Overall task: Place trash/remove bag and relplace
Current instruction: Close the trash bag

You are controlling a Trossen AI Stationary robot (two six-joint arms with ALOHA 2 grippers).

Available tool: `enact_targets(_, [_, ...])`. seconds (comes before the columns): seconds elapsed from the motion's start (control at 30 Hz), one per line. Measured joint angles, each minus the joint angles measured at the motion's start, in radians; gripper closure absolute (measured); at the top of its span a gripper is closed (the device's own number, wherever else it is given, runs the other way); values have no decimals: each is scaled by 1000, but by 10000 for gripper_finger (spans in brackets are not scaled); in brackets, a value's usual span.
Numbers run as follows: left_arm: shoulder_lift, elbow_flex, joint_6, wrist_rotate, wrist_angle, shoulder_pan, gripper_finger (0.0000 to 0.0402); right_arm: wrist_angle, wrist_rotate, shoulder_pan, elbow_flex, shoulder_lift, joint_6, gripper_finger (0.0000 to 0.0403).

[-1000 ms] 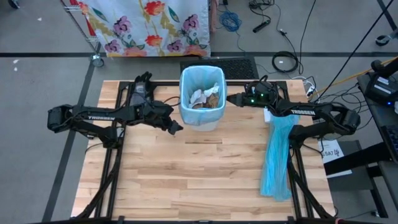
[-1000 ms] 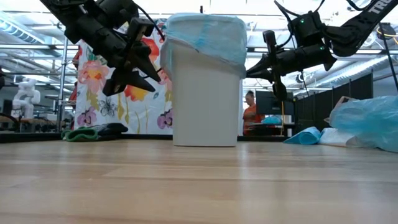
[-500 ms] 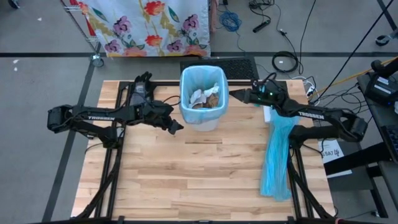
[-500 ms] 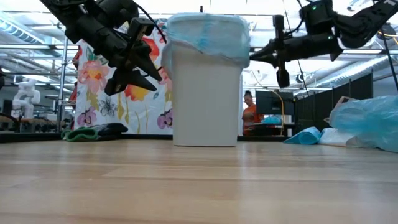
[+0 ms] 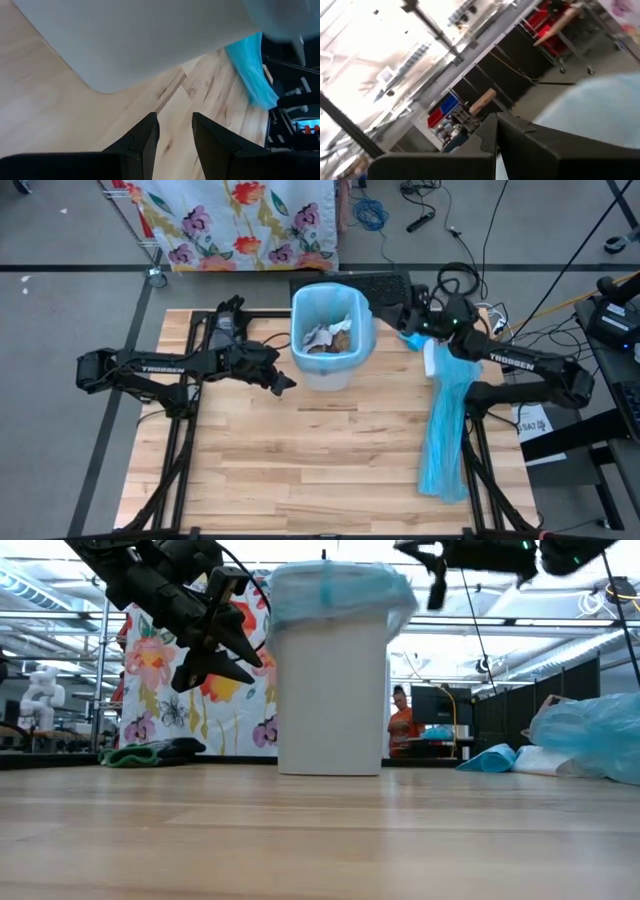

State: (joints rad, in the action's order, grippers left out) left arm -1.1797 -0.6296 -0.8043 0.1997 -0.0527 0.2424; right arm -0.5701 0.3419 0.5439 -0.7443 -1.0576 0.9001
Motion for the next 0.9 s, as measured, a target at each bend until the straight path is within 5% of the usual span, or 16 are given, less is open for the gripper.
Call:
enact_targets(0.2, [0,0,1,0,26,0,279,234,2,-47,-244,-62,-122,403])
enact_targets(0.4, [0,0,1,-12,17,0,278,728,-113,-48,-406,-65,-271,403])
enact_targets(0.73, [76,0,-5,-234,-185,44,279,1177,-284,-29,-426,15,-321,403])
enact_targets(0.9, [94,1,-18,-300,-204,102,279,1243,-323,-28,-368,54,-274,403])
